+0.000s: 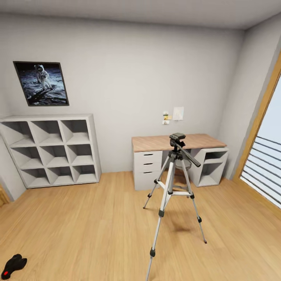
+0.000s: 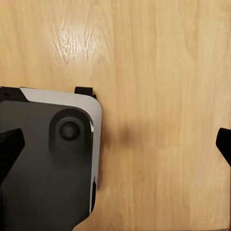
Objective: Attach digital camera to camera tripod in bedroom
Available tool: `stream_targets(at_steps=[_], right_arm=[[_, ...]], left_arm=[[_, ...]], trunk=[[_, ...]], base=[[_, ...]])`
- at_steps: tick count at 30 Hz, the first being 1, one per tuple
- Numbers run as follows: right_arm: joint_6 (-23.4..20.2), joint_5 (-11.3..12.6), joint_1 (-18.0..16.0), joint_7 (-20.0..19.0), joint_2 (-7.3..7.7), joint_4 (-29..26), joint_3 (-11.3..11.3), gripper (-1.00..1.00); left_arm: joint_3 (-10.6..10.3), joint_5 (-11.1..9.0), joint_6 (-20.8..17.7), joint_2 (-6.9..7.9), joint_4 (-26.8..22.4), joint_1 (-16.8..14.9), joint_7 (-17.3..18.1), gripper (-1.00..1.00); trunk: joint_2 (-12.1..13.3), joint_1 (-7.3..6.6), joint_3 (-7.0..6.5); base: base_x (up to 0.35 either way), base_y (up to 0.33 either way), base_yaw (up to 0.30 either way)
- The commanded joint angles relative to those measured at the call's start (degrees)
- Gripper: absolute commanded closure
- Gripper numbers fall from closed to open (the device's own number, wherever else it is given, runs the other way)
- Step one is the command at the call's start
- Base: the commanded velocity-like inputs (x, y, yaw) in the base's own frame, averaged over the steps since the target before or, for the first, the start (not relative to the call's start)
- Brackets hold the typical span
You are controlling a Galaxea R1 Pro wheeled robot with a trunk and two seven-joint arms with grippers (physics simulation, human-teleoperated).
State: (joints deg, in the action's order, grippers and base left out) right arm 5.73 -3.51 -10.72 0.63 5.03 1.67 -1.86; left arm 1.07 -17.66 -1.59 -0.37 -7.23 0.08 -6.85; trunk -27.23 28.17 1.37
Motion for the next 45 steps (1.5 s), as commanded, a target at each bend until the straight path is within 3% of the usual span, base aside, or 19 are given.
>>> stream_targets(at_steps=[1, 16, 32, 45], right_arm=[[0.4, -0.4, -0.1, 0.1, 0.0, 0.2, -0.2, -1.0], [0.7, -0.8, -0.1, 0.2, -0.03, 0.2, -0.3, -1.0], [0.7, -0.9, -0.1, 0.1, -0.11, 0.2, -0.4, -1.0], [0.7, -0.9, -0.1, 0.1, 0.03, 0.1, -0.4, -1.0]], left_arm=[[0.1, -0.3, -0.2, -0.01, -0.1, 0.0, -0.2, -1.0], [0.1, -0.3, -0.1, -0.05, -0.1, 0.0, -0.2, -1.0], [0.1, -0.3, -0.2, 0.02, 0.0, 0.0, -0.2, -1.0], [0.1, -0.3, -0.2, -0.02, 0.0, 0.0, -0.2, -1.0]], trunk=[[-0.1, 0.03, 0.11], [-0.1, 0.03, 0.11], [-0.1, 0.03, 0.11], [-0.1, 0.03, 0.11]], base=[[0.0, 0.0, 0.265], [0.041, 0.008, 0.269], [0.29, 0.126, 0.263], [0.313, 0.147, 0.028]])
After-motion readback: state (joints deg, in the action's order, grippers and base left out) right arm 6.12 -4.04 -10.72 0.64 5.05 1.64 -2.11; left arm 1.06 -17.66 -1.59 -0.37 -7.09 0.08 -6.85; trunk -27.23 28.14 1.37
